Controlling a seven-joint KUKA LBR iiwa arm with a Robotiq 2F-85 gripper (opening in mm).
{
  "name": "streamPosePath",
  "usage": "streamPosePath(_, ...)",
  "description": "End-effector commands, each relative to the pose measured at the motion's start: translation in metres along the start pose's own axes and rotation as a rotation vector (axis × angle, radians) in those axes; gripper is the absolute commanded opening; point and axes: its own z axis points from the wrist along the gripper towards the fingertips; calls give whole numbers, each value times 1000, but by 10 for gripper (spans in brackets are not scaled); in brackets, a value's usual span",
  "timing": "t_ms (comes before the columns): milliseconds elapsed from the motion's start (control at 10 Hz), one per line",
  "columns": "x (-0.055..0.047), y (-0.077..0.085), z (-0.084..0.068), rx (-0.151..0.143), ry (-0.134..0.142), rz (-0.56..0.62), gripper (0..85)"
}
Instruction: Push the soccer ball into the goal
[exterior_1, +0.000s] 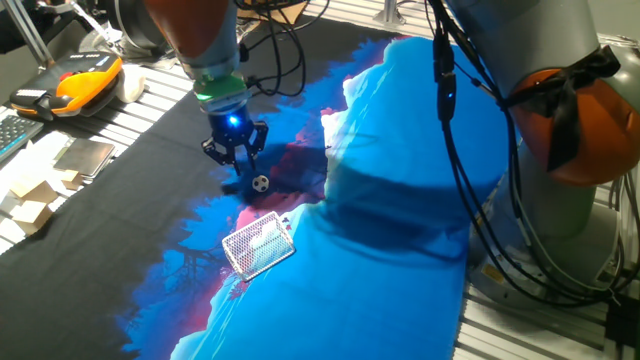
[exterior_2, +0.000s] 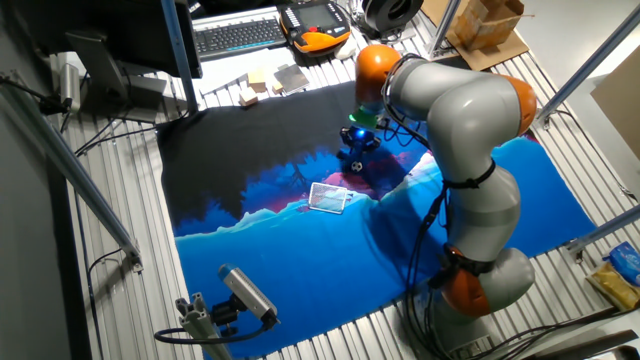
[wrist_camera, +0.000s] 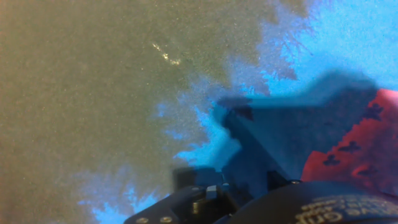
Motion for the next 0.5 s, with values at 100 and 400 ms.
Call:
streamPosePath(100, 0, 0, 0, -19, 12, 26, 340)
streamPosePath(400, 0, 0, 0, -8, -15, 84, 340)
